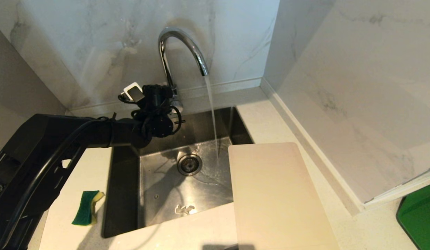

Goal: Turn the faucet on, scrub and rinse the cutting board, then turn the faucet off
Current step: Turn on the tap

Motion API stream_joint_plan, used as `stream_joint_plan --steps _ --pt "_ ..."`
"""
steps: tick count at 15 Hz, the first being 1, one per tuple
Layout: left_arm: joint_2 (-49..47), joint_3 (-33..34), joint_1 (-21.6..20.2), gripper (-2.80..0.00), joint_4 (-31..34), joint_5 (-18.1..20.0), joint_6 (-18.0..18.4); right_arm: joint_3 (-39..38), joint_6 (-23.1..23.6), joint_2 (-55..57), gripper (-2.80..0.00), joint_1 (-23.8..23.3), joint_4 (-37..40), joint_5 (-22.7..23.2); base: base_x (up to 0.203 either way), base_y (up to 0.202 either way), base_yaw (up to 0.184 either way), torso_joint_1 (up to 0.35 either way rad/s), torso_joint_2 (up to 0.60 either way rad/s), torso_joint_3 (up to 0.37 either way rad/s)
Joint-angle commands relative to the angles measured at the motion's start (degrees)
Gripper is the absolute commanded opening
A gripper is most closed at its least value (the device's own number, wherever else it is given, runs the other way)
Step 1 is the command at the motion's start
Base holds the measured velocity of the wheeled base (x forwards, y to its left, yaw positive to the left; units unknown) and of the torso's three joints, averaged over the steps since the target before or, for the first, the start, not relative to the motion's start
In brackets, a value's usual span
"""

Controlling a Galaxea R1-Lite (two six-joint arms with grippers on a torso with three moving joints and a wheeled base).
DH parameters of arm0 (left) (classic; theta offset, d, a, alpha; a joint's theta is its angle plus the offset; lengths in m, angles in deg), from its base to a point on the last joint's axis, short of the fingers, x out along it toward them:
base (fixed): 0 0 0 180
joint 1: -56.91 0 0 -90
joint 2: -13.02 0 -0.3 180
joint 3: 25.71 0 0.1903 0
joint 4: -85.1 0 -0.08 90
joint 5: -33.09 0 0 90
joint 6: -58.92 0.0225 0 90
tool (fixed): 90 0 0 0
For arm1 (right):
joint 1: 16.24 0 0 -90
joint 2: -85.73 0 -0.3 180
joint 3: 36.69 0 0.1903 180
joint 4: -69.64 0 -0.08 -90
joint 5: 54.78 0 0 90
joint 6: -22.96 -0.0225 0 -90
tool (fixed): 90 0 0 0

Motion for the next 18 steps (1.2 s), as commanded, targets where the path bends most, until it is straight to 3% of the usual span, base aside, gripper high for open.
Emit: stream_joint_plan --steps 1,8,14,18 --pt "0.0 -0.02 0.16 0.0 -0.14 -0.19 -0.21 0.0 0.01 0.0 -2.8 0.0 -0.02 0.0 0.0 0.0 0.0 0.0 0.0 0.0" --pt "0.27 -0.02 1.03 0.0 1.51 -0.1 -0.73 0.0 0.01 0.0 -2.8 0.0 -0.02 0.0 0.0 0.0 0.0 0.0 0.0 0.0" --pt "0.79 -0.02 2.26 0.0 5.49 0.42 -4.08 0.0 0.01 0.0 -2.8 0.0 -0.02 0.0 0.0 0.0 0.0 0.0 0.0 0.0" --pt "0.88 -0.02 2.35 0.0 5.58 0.78 -4.17 0.0 0.01 0.0 -2.8 0.0 -0.02 0.0 0.0 0.0 0.0 0.0 0.0 0.0"
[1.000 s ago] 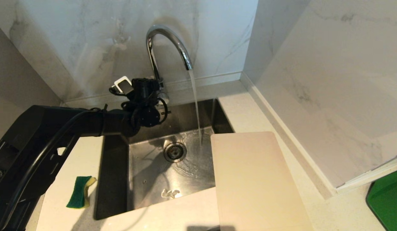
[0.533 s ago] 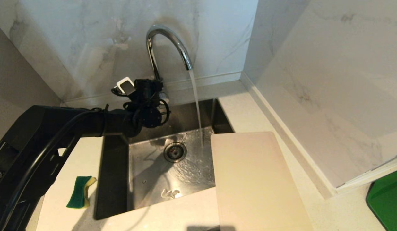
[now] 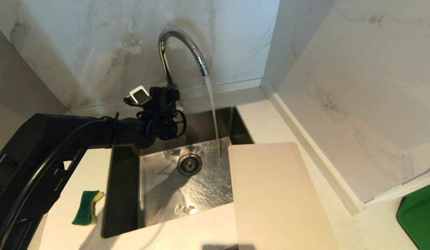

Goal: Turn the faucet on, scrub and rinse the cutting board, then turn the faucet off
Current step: Turn on the tap

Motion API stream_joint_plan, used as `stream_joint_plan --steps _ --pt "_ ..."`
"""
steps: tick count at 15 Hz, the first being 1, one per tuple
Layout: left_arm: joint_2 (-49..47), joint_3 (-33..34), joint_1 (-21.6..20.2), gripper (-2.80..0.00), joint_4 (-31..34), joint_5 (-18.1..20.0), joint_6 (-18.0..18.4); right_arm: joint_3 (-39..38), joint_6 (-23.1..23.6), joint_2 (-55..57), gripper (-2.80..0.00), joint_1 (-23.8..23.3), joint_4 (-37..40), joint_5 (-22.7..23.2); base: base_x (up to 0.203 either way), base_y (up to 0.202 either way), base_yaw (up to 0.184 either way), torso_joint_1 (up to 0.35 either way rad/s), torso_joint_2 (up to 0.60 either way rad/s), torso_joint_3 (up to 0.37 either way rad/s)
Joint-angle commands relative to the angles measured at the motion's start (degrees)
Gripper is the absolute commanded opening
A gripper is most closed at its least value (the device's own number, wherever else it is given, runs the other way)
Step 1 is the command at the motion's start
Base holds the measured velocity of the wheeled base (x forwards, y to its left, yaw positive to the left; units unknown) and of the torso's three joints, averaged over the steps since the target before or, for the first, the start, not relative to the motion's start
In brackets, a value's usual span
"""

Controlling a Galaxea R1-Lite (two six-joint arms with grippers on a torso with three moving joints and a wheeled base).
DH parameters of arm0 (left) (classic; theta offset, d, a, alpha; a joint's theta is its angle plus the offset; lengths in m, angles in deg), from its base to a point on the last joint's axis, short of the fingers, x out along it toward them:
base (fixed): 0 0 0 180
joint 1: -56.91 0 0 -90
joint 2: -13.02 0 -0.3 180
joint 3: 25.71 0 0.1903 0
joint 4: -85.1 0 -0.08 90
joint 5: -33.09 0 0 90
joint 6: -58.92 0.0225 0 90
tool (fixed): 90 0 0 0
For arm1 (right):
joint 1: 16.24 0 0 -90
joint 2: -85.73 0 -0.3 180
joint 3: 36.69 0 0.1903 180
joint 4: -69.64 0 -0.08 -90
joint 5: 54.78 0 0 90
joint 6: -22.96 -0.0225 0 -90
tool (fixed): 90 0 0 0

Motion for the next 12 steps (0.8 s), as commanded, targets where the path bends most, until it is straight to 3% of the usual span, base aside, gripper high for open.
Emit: stream_joint_plan --steps 1,9,12 --pt "0.14 -0.09 0.05 0.0 -0.51 -0.1 -0.23 0.0 0.01 0.0 -2.8 0.0 -0.02 0.0 0.0 0.0 0.0 0.0 0.0 0.0" --pt "-1.91 -0.18 -1.61 0.0 -7.27 0.62 0.74 0.0 0.01 0.0 -2.8 0.0 -0.02 0.0 0.0 0.0 0.0 0.0 0.0 0.0" --pt "-4.03 -0.18 -1.66 0.0 -11.81 0.41 3.87 0.0 0.01 0.0 -2.8 0.0 -0.02 0.0 0.0 0.0 0.0 0.0 0.0 0.0"
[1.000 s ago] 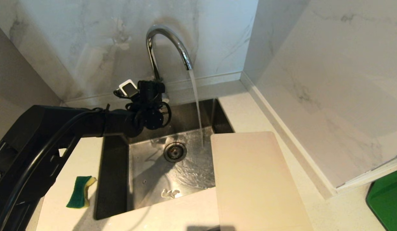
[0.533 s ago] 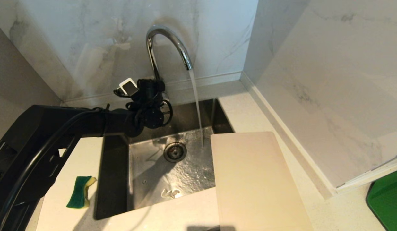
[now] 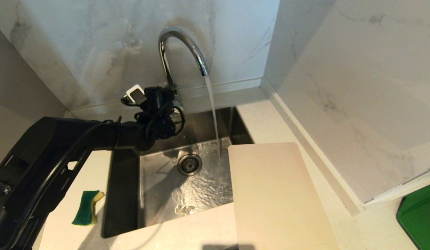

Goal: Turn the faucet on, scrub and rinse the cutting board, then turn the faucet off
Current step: Turn on the tap

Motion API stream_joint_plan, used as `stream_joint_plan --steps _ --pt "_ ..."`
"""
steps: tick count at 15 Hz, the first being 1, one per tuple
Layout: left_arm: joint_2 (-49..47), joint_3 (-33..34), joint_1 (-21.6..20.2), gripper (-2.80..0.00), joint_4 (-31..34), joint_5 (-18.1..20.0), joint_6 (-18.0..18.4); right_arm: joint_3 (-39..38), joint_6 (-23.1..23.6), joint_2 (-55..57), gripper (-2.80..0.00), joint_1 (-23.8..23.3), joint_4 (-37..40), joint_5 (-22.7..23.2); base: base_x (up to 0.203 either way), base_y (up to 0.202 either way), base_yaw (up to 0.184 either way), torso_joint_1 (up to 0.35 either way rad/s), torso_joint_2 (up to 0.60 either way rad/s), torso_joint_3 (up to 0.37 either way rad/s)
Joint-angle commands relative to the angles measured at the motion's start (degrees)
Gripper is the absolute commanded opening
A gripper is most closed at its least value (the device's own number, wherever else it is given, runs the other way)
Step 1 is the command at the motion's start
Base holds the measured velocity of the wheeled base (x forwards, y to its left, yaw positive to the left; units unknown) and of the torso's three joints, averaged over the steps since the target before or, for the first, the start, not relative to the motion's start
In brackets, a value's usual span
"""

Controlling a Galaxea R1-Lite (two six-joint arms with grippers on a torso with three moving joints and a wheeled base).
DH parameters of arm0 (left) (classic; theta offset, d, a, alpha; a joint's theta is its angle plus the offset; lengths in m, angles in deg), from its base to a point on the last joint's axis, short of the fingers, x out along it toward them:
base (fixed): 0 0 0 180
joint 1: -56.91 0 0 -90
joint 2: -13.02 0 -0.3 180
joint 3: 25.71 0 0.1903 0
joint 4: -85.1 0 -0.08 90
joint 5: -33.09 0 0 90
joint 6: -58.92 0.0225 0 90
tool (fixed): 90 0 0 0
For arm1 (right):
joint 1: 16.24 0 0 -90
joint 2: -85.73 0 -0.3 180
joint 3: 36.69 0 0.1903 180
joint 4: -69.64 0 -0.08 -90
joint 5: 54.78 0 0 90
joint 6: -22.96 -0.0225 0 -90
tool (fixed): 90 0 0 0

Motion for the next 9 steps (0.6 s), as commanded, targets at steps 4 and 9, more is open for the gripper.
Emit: stream_joint_plan --steps 4,9 --pt "-2.24 0.02 -1.3 0.0 -2.11 -0.34 0.68 0.0 0.01 0.0 -2.8 0.0 -0.02 0.0 0.0 0.0 0.0 0.0 0.0 0.0" --pt "-0.45 0.19 -1.22 0.0 -0.2 -1.37 0.44 0.0 0.01 0.0 -2.8 0.0 -0.02 0.0 0.0 0.0 0.0 0.0 0.0 0.0"
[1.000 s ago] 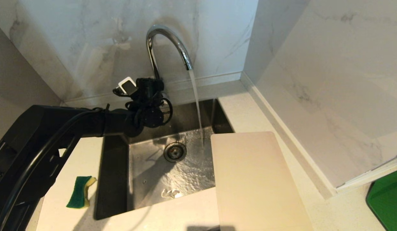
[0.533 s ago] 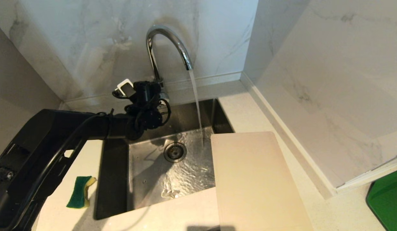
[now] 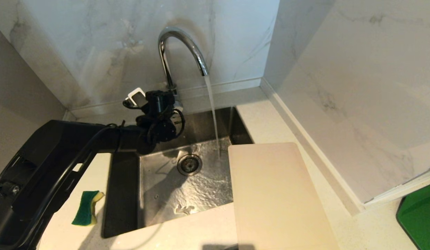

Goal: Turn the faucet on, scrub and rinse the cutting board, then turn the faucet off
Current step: Turn on the tap

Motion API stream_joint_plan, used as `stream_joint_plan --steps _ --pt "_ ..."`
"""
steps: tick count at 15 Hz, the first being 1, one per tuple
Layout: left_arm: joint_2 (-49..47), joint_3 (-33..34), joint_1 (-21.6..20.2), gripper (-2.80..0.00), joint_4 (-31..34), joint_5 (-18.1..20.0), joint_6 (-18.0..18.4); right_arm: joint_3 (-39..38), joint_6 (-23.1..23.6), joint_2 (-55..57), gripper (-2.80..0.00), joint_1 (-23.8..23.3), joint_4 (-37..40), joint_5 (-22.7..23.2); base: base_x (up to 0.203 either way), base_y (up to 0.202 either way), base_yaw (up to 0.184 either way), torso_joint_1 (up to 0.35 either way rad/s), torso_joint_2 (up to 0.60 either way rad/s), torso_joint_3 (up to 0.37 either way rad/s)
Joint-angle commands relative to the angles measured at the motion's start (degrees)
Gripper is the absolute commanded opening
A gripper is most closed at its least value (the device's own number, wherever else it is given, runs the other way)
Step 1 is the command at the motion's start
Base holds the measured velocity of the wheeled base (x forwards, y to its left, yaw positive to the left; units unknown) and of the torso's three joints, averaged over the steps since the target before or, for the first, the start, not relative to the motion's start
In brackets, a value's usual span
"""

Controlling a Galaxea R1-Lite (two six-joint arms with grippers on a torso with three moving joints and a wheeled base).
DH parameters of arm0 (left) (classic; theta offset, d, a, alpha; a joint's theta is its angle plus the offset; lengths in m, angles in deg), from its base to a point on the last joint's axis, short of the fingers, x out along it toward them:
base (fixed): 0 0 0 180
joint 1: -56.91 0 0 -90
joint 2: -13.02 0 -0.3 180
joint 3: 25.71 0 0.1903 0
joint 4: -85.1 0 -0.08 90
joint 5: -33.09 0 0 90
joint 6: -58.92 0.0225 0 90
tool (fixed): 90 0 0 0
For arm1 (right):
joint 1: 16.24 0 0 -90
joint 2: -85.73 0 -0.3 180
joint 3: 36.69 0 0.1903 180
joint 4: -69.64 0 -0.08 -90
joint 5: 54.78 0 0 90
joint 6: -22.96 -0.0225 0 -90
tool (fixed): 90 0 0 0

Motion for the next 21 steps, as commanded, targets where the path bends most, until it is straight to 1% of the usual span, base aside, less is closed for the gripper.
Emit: stream_joint_plan --steps 1,6,13,19,21 --pt "1.38 0.05 0.37 0.0 1.99 -0.46 -0.32 0.0 -0.02 0.0 -2.8 0.0 -0.03 0.02 0.0 0.0 0.0 0.0 0.0 0.0" --pt "1.87 0.05 1.31 0.0 3.33 -0.2 -0.4 0.0 -0.02 0.0 -2.8 0.0 -0.03 0.02 0.0 0.0 0.0 0.0 0.0 0.0" --pt "6.04 -0.04 2.83 0.0 2.19 0.25 -0.36 0.0 -0.02 0.0 -2.8 0.0 -0.04 0.02 0.0 0.0 0.0 0.0 0.0 0.0" --pt "7.76 0.05 3.05 0.0 2.19 -0.17 -0.14 0.0 -0.02 0.0 -2.8 0.0 -0.03 0.02 0.0 0.0 0.0 0.0 0.0 0.0" --pt "9.39 1.22 3.01 0.0 2.5 0.0 -0.01 0.0 -0.02 0.0 -2.8 0.0 -0.03 0.02 0.0 0.0 0.0 0.0 0.0 0.0"
